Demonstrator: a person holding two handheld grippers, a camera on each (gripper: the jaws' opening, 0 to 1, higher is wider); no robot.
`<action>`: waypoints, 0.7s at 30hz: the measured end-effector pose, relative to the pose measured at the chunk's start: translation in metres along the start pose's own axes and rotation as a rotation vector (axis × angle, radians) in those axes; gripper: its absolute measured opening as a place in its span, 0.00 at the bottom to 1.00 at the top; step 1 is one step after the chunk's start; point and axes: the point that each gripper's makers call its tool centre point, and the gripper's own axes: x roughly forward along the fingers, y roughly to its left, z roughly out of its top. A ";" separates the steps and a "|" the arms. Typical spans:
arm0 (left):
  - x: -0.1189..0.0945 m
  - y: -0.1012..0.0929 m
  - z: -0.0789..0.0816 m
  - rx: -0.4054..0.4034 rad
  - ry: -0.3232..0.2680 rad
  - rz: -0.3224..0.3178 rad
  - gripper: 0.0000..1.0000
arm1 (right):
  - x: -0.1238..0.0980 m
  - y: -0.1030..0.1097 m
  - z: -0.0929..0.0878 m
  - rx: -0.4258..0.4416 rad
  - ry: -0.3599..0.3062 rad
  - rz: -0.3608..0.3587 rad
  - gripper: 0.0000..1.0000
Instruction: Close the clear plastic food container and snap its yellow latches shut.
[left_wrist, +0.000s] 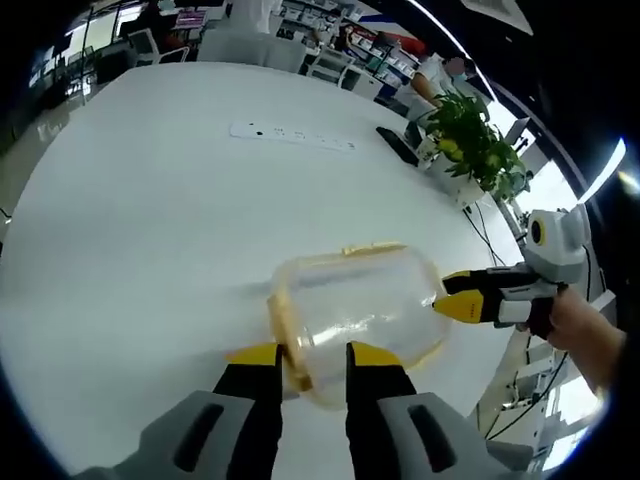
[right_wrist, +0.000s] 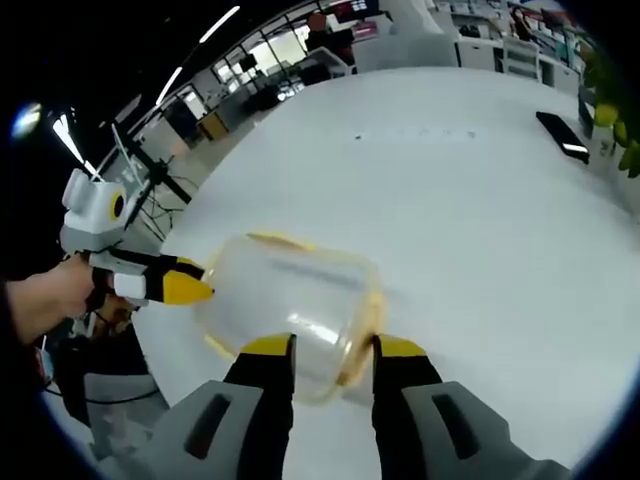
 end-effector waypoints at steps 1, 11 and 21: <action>0.002 0.001 0.000 0.017 0.003 -0.001 0.16 | 0.000 0.000 -0.001 -0.007 0.007 0.000 0.27; 0.006 0.000 0.000 0.014 0.007 0.017 0.15 | 0.000 0.000 0.000 0.083 -0.020 0.029 0.24; 0.006 0.001 0.004 0.018 -0.044 -0.034 0.19 | 0.004 0.003 0.000 -0.003 -0.017 0.079 0.33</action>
